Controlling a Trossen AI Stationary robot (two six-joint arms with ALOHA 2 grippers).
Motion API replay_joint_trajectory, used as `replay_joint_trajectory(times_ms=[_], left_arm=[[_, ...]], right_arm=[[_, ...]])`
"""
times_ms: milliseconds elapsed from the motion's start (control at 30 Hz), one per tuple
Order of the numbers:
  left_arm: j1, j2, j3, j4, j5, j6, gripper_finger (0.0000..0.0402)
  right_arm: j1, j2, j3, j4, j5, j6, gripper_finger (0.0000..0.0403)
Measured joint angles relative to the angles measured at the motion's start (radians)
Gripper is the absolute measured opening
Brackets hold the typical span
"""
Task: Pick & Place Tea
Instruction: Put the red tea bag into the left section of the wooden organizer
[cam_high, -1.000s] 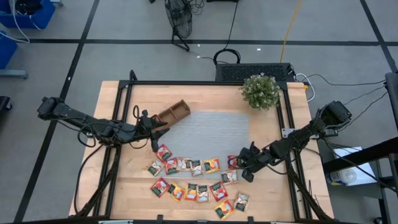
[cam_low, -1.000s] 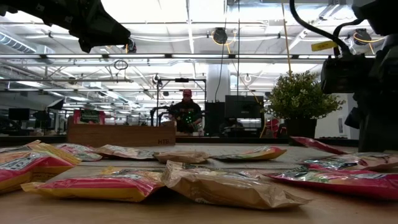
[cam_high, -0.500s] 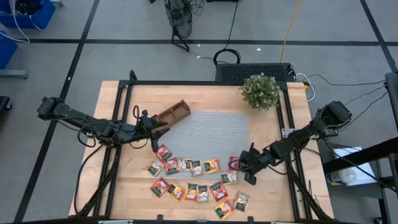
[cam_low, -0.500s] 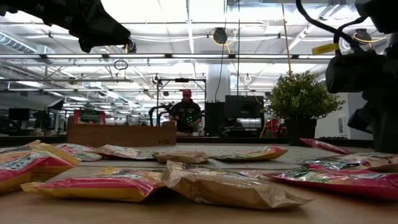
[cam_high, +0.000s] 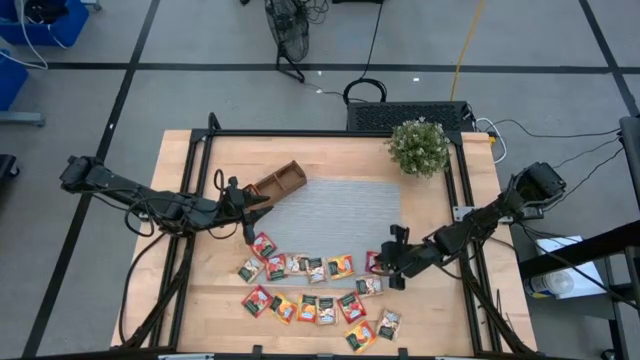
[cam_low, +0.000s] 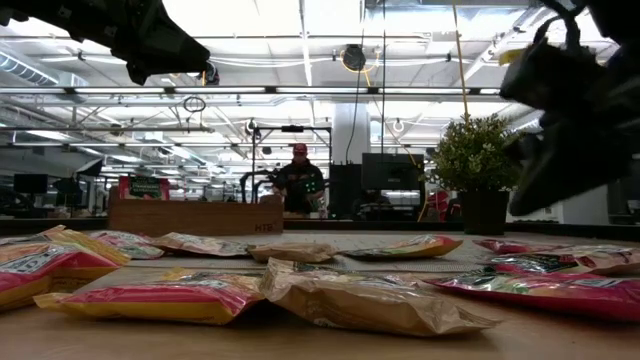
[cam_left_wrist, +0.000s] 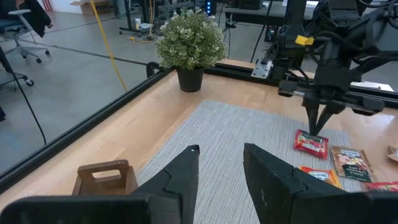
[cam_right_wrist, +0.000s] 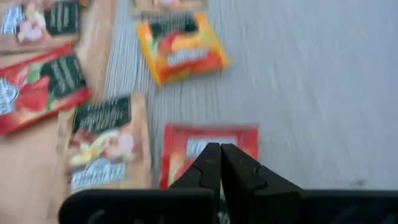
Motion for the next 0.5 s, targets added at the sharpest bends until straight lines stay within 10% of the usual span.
replay_joint_trajectory(times_ms=[300,500], left_arm=[[0.0,0.0,0.0,0.0,0.0,0.0,0.0132],[0.0,0.0,0.0,0.0,0.0,0.0,0.0132]], right_arm=[[-0.015,-0.001,0.015,0.085,0.021,-0.167,0.0007],[-0.015,-0.001,0.09,0.079,-0.088,-0.242,0.0102]])
